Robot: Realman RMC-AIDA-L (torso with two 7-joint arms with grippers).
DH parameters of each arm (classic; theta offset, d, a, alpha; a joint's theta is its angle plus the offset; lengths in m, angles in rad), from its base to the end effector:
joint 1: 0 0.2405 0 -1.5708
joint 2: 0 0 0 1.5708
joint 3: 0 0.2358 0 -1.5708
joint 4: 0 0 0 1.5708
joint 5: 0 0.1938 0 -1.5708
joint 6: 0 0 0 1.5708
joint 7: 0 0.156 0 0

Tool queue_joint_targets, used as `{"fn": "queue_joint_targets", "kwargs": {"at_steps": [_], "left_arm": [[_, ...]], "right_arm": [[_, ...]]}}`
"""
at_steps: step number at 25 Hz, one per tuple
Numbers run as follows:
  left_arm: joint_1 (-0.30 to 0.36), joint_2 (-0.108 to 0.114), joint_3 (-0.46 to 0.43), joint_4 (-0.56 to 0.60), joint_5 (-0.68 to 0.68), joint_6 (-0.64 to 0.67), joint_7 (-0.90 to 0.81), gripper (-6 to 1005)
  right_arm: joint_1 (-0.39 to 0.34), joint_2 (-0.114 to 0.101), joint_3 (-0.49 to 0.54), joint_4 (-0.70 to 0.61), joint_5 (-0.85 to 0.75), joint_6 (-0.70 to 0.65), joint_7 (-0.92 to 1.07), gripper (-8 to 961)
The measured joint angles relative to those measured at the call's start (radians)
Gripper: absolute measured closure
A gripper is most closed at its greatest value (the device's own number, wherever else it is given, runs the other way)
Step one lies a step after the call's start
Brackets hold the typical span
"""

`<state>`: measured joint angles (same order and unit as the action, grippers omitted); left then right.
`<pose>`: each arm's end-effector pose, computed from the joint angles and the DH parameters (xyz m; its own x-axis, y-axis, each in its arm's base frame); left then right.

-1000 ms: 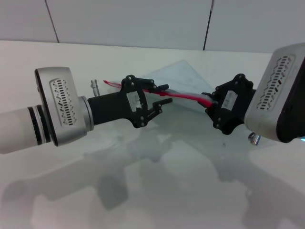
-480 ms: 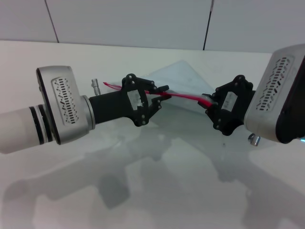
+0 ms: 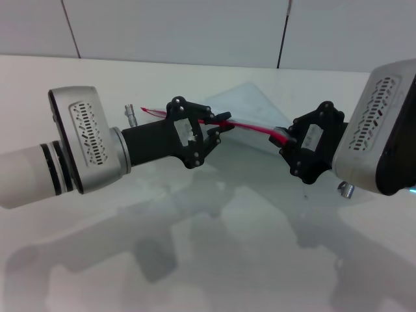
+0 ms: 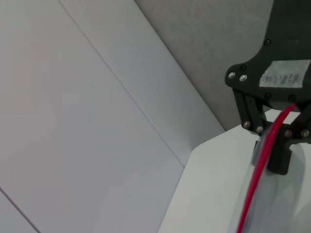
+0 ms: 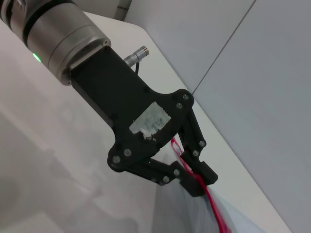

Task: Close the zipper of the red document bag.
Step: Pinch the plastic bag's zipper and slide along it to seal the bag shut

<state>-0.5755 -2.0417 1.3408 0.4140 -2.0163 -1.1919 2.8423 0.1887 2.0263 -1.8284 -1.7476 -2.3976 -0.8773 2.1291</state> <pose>-0.1948 0.3457 -0.0409 0.8399 -0.4627 0.2839 -0.1849 -0.7356 -0.6517 0.1203 0.3016 -0.0190 0.9991 0.0410 0.0132 0.0410 -0.8137 -0.5799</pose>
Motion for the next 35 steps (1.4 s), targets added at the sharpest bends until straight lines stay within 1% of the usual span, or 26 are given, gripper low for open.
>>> {"fn": "queue_joint_targets", "kwargs": {"at_steps": [8, 12, 18, 24, 35], "left_arm": [[0.000, 0.000, 0.000, -0.001, -0.002, 0.000, 0.000, 921], [0.001, 0.000, -0.003, -0.002, -0.003, 0.000, 0.000, 918], [0.005, 0.001, -0.007, -0.003, -0.013, 0.013, 0.000, 912], [0.010, 0.007, -0.010, -0.003, -0.028, 0.051, 0.000, 907], [0.009, 0.010, -0.014, -0.003, -0.029, 0.096, 0.000, 898]], "right_arm": [[-0.004, 0.001, -0.001, -0.013, 0.000, 0.000, -0.001, 904], [-0.010, 0.001, -0.002, -0.025, 0.012, 0.001, -0.007, 904], [-0.044, 0.001, 0.013, -0.046, 0.082, 0.001, -0.068, 904], [-0.065, 0.000, 0.013, -0.071, 0.086, 0.000, -0.079, 905], [-0.094, 0.000, 0.011, -0.114, 0.090, -0.014, -0.089, 905]]}}
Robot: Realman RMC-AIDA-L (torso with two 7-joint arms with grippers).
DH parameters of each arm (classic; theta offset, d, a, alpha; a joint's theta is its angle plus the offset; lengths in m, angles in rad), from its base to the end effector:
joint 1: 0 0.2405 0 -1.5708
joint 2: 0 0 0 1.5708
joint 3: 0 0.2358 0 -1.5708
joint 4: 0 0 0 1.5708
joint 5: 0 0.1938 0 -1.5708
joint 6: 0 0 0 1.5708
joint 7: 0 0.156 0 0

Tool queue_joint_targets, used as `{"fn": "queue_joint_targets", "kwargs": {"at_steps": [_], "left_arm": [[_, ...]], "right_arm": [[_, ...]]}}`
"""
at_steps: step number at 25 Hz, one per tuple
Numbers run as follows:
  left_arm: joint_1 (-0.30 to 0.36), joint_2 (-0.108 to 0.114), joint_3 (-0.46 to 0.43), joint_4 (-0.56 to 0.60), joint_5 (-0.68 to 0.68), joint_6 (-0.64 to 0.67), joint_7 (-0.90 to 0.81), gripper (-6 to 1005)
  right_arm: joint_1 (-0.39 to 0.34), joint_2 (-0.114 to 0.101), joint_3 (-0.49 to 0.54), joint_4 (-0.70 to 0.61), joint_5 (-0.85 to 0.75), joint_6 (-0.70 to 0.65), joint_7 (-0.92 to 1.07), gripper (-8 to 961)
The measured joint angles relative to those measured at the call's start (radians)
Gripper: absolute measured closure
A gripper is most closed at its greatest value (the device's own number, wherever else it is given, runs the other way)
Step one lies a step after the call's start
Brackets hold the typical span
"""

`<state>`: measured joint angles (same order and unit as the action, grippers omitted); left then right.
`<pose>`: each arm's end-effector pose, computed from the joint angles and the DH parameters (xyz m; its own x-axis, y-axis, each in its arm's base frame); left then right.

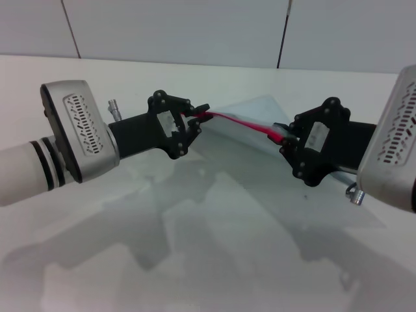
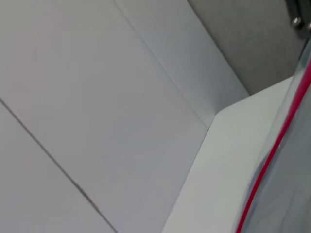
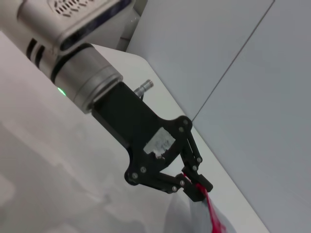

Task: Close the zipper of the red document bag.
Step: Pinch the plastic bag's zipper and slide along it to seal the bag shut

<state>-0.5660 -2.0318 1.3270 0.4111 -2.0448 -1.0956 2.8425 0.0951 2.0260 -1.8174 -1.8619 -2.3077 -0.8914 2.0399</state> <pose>-0.2114 0.3582 -0.0331 0.8900 -0.3964 0.2255 -0.1378 -0.7050 -0.6957 0.1095 0.2835 -0.0054 0.9940 0.1001 -0.0438 0.0553 -0.8068 -0.5882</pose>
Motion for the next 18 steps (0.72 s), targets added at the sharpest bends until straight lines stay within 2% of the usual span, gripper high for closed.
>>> {"fn": "queue_joint_targets", "kwargs": {"at_steps": [9, 18], "left_arm": [[0.005, 0.002, -0.027, 0.000, 0.001, 0.017, 0.000, 890], [0.020, 0.012, -0.097, 0.000, 0.007, 0.034, 0.000, 882]], "right_arm": [[-0.031, 0.001, 0.062, -0.022, 0.144, -0.066, -0.099, 904], [-0.073, 0.003, 0.067, -0.070, 0.153, -0.076, -0.122, 904]]}}
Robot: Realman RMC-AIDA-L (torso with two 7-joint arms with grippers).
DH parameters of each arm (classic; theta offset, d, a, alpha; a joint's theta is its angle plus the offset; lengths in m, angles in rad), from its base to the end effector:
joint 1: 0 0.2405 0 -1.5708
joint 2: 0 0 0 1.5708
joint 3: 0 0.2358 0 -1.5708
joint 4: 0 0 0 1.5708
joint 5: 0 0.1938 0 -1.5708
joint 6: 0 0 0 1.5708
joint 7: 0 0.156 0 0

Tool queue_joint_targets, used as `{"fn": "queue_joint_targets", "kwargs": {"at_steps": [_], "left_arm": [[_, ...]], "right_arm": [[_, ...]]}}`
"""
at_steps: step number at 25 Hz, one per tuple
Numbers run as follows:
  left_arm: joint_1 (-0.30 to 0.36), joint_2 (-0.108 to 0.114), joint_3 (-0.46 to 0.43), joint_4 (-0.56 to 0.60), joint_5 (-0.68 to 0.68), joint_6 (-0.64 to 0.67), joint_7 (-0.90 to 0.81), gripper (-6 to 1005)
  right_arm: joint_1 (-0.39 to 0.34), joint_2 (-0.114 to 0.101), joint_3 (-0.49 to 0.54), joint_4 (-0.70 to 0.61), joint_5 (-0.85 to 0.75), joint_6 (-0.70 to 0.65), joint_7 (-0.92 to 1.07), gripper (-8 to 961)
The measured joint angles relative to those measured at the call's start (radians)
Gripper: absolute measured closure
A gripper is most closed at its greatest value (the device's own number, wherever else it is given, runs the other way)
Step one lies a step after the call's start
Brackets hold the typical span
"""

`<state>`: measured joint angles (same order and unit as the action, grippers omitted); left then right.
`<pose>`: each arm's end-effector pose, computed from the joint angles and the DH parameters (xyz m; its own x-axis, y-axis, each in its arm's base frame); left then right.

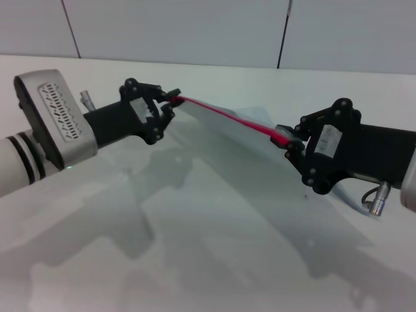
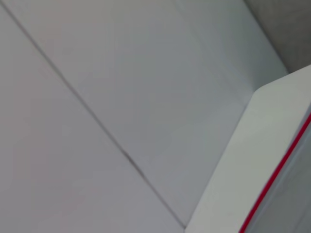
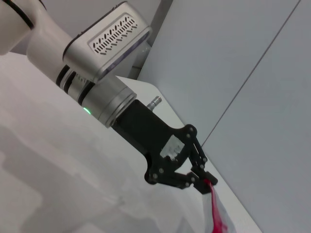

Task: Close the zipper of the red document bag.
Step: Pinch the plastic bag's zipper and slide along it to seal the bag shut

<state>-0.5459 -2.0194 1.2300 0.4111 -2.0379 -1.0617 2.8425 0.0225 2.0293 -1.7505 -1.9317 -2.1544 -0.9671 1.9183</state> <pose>-0.2296 0.3680 -0.0123 0.9192 -0.3374 0.2033 -0.0707 -0.6491 -0.7574 0.1059 0.2678 0.0101 0.9848 0.1375 -0.1065 0.0532 -0.8212 -0.5681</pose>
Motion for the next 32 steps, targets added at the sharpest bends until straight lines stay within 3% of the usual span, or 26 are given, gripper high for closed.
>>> {"fn": "queue_joint_targets", "kwargs": {"at_steps": [16, 32], "left_arm": [[0.025, 0.023, -0.086, -0.008, -0.001, 0.035, 0.001, 868], [0.040, 0.025, -0.120, -0.009, 0.001, 0.040, 0.002, 855]], "right_arm": [[-0.024, 0.001, 0.032, -0.013, 0.001, 0.003, -0.001, 906], [-0.024, 0.002, 0.048, -0.003, 0.001, 0.010, -0.001, 903]]}}
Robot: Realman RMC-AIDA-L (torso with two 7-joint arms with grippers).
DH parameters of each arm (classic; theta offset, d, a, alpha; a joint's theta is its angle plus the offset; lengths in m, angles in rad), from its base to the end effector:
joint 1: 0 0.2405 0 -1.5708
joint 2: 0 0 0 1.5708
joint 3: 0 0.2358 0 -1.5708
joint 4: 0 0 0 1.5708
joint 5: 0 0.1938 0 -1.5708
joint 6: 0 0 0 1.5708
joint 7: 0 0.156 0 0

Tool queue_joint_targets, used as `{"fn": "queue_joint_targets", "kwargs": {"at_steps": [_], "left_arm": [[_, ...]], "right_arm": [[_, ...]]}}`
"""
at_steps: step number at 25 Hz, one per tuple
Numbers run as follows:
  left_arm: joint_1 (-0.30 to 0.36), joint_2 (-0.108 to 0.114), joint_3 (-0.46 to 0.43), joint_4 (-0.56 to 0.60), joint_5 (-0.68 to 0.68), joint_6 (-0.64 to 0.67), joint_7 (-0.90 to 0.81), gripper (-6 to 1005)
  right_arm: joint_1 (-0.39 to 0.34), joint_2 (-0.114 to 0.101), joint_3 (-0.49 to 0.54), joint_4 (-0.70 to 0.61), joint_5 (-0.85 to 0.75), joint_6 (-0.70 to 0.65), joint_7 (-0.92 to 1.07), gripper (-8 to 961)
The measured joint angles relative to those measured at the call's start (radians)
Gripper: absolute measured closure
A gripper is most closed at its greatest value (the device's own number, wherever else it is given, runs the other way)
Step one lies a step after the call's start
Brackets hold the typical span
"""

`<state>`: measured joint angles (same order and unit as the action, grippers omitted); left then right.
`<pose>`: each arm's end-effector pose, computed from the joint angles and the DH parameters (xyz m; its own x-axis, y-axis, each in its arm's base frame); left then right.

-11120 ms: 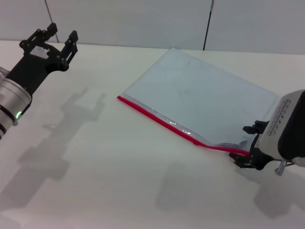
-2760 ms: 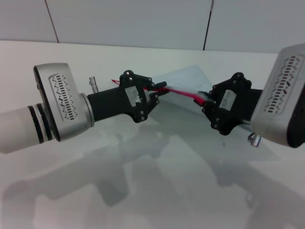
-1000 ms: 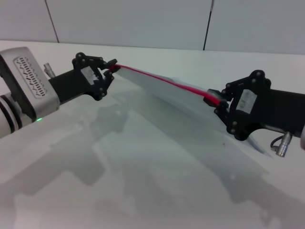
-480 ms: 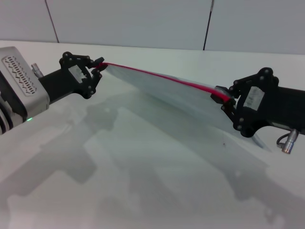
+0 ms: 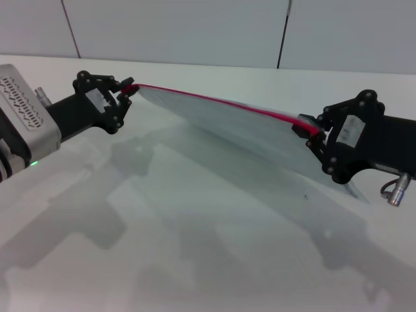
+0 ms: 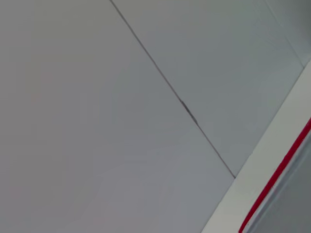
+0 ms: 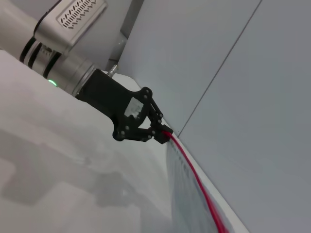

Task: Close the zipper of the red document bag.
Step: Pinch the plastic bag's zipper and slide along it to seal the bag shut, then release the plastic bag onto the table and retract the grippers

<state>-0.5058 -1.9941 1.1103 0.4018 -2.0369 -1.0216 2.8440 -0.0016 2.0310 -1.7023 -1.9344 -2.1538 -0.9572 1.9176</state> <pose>-0.2630 0.3726 0.0180 0.9542 -0.2373 0.1820 0.0178 -0.5624 -0.8267 0.1164 0.2734 0.0228 0.9890 0.1022 -0.1066 0.0159 -0.7912 -0.6113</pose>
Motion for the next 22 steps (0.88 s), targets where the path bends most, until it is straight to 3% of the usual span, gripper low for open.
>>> {"fn": "queue_joint_targets", "kwargs": {"at_steps": [17, 22], "left_arm": [[-0.006, -0.014, -0.002, -0.003, -0.024, -0.012, -0.001, 840], [-0.006, -0.023, -0.003, -0.003, -0.038, -0.013, -0.002, 836]], "right_arm": [[0.040, -0.001, 0.056, 0.089, -0.009, -0.001, 0.071, 880], [0.062, -0.001, 0.075, 0.129, -0.009, -0.009, 0.080, 663]]}}
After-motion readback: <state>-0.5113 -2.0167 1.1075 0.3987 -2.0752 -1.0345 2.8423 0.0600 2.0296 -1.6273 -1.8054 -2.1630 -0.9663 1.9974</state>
